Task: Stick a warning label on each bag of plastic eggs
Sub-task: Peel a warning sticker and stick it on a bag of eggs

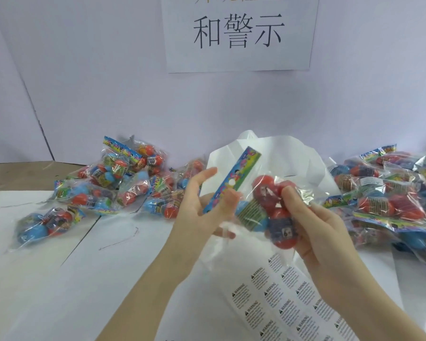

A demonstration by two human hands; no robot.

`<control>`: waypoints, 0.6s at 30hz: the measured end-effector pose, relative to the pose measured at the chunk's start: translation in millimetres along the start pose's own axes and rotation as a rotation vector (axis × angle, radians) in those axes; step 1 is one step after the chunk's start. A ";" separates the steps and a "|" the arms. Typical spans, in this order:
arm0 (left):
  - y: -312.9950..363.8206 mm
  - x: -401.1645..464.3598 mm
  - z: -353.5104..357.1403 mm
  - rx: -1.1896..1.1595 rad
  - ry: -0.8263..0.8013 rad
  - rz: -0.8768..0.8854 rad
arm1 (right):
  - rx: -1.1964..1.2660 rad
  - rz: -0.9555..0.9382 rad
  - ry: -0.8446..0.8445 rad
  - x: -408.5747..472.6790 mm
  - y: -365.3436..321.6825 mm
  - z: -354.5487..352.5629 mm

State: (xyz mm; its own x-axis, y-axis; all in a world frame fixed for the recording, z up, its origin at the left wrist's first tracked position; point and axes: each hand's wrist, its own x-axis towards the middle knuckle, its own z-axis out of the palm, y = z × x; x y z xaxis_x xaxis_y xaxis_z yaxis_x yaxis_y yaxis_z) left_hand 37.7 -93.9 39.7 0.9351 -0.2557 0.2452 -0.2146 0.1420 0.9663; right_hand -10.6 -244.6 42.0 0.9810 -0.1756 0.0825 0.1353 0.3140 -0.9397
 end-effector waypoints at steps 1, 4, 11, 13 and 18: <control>0.0 -1.0 -0.9 0.049 -0.066 -0.028 | 0.031 -0.005 0.015 0.2 -1.8 -0.5; 1.0 -3.4 -1.4 0.196 -0.247 -0.085 | 0.061 -0.014 0.055 1.0 -3.5 0.7; 0.8 3.0 -5.3 0.186 -0.040 -0.062 | 0.159 -0.057 0.195 5.7 -4.7 -5.3; -1.4 9.1 -11.3 0.167 0.219 -0.058 | 0.169 -0.066 0.204 4.3 -5.4 -4.4; -0.9 12.7 -36.3 0.160 0.871 0.059 | 0.148 -0.095 0.195 3.9 -1.4 -4.1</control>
State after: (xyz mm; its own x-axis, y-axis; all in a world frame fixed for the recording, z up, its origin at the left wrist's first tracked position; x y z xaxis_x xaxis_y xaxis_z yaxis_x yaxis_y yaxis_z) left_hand 60.0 -62.6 39.2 0.7896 0.5759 0.2117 -0.2450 -0.0205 0.9693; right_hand -7.4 -249.5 42.3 0.9196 -0.3827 0.0890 0.2583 0.4182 -0.8709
